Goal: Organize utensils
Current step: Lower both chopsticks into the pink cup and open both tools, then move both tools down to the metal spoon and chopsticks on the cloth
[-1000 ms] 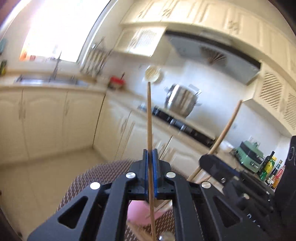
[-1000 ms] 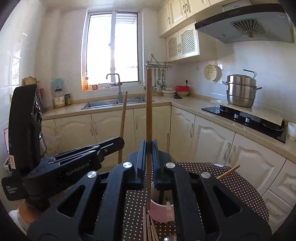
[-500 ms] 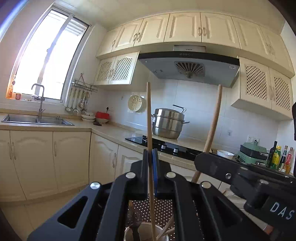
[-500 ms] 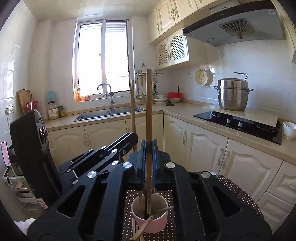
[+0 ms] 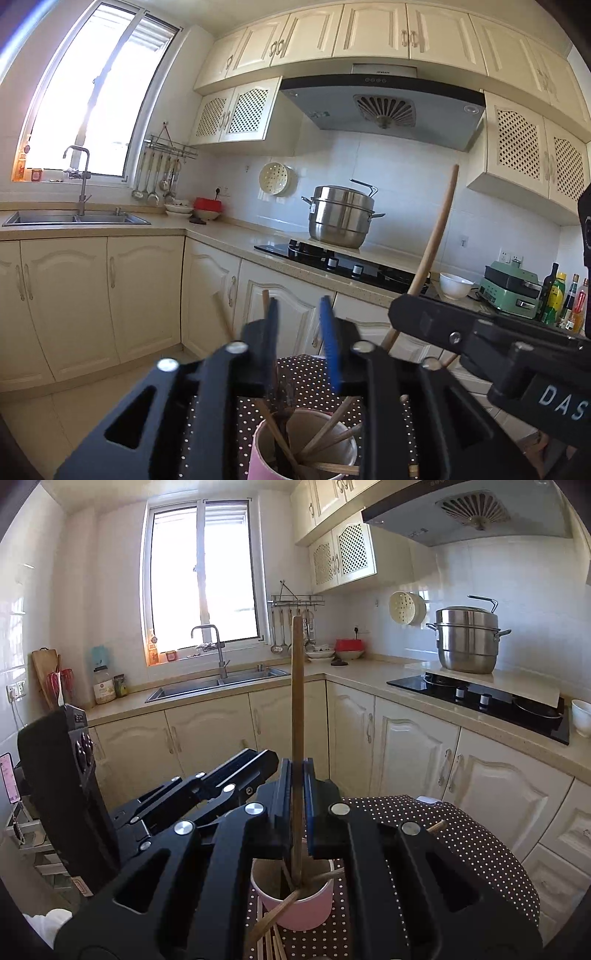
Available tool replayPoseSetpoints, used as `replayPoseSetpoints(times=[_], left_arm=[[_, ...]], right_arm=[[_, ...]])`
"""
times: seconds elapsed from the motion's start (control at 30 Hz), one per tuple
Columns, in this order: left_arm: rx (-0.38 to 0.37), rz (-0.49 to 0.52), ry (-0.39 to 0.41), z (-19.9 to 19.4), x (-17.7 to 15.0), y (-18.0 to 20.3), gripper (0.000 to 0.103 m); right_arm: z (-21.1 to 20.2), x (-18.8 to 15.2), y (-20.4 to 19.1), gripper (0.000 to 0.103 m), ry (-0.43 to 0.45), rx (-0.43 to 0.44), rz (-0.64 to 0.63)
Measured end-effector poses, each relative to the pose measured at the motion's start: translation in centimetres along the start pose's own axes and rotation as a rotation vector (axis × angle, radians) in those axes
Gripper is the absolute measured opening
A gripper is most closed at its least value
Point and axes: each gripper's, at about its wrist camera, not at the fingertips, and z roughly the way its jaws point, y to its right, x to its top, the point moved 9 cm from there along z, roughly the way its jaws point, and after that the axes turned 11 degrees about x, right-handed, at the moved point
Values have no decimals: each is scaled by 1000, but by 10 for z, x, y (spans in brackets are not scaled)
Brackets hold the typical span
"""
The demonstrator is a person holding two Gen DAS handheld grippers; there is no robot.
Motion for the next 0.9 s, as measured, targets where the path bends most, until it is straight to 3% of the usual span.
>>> replayPoseSetpoints(times=[0.27,0.47,0.5,0.53,0.73,0.9], left_arm=[[33,-13,-30,-20,4,-13,54],[52,-22,-44,-43,14,-21,59],[57,-21,-46,-48,15,-22,61],[58,-21,-54,-55,16,-24,64],[59,0,-138,-83,6,-28,70],[49,-7,-268,-100,-25,-36,70]], right_arm=[[-8,1,5,9,10,-30,18],[-27,8,1,35,55,-63,20],[-31,10,0,46,64,-70,19],[-39,13,0,49,80,-80,14],[-75,16,-7,51,106,-136,-30],[-101,-3,-12,52,84,-186,-55]])
